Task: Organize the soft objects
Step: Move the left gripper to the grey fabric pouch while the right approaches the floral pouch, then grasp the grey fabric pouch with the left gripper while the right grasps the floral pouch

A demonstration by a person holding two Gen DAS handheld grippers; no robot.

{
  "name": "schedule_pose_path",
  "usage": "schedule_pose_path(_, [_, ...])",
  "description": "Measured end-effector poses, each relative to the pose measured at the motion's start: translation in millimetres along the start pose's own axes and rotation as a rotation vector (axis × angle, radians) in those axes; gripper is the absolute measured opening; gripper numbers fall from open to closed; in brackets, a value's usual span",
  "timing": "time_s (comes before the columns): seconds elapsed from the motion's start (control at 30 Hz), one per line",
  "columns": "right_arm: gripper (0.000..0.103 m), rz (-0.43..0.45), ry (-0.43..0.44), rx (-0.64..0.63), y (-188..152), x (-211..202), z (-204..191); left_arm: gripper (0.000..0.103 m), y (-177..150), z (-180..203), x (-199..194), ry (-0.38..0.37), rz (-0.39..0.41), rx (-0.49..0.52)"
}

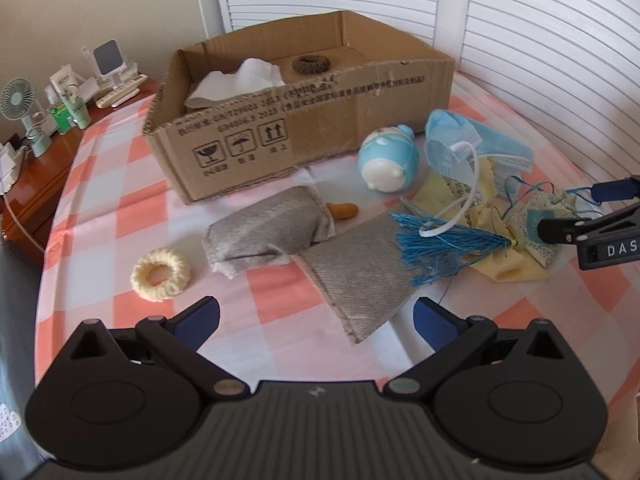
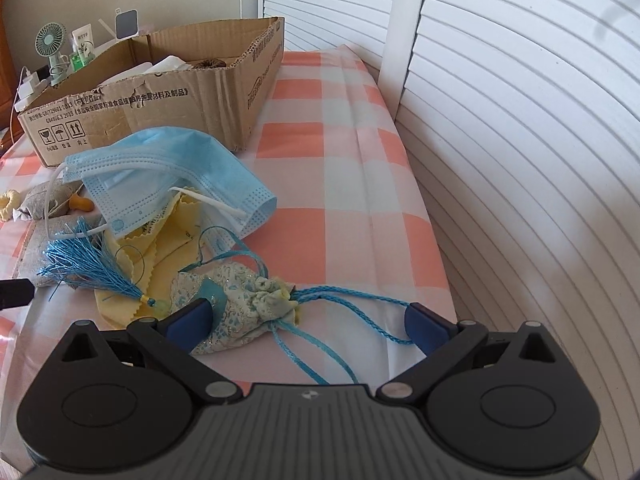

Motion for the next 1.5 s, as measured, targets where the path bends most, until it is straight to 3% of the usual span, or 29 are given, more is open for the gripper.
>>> schedule_pose_path(0.37, [0.103, 0.011, 0.06, -0.031, -2, 0, -5, 0.1, 5, 17, 26, -0.132, 0.033, 0.01])
schedule_pose_path(0.47, [0.103, 0.012, 0.079, -0.049, -4, -1, -8, 0.099, 9, 17, 29, -0.134, 0.055, 0.011])
schedule_pose_path(0.53, [0.103, 0.015, 0.081, -0.052, -4, -1, -9, 0.094, 13, 18, 32, -0.139, 0.068, 0.022])
schedule_pose_path(0.6, [0.103, 0.015, 0.084, -0.051, -4, -1, -8, 0.077, 16, 20, 32, -0.137, 0.081, 0.031])
schedule_pose_path(0.7, [0.103, 0.018, 0.087, -0.052, -4, -1, -8, 0.061, 20, 23, 27, -0.15, 0.108, 0.037])
schedule_pose_path(0.8, [0.103, 0.019, 0.087, -0.052, -5, -1, -7, 0.054, 21, 22, 24, -0.167, 0.118, 0.039])
schedule_pose_path(1.23, [0.103, 0.024, 0.083, -0.056, -6, -2, -8, 0.054, -18, 4, -1, -0.145, 0.086, 0.006])
schedule_pose_path(1.37, [0.103, 0.032, 0.085, -0.062, -5, -3, -12, 0.065, -22, -1, 0, -0.116, 0.076, 0.0])
schedule_pose_path(1.5, [0.103, 0.057, 0.125, -0.043, -1, -12, -15, 0.067, -20, -3, 5, -0.099, 0.071, -0.002])
Point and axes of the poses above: each gripper's, at about its wrist camera, not at the fingertips, and x roughly the way its jaws point, z to its right, y to its top, the point moved 7 cm from there along x, roughly the way its jaws point, and after that the axes turned 14 degrees about x, right-handed, at the moved point
